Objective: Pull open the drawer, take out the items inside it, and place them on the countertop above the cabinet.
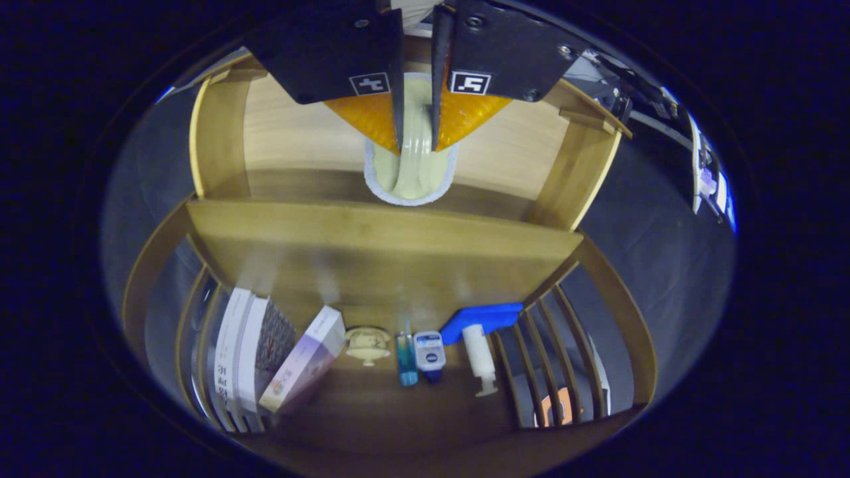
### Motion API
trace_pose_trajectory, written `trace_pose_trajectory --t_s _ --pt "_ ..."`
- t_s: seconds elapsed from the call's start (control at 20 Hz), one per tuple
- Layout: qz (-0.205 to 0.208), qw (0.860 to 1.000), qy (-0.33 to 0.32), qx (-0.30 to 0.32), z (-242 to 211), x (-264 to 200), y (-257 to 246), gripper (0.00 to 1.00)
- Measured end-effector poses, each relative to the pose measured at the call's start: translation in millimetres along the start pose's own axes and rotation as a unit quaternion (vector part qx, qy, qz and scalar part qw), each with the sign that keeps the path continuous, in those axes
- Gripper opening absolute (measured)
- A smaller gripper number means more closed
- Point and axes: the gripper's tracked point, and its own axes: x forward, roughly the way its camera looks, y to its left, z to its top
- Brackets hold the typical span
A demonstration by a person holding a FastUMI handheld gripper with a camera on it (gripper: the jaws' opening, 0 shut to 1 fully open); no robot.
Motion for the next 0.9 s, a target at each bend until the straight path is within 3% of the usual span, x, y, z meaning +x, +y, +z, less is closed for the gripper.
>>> trace_pose_trajectory --t_s 0.45,0.9 --pt "-0.045 0.998 -0.052 0.016 77.3 14.4 -28.4 0.2" --pt "-0.049 0.996 -0.073 0.017 147.6 52.9 -27.6 0.2"
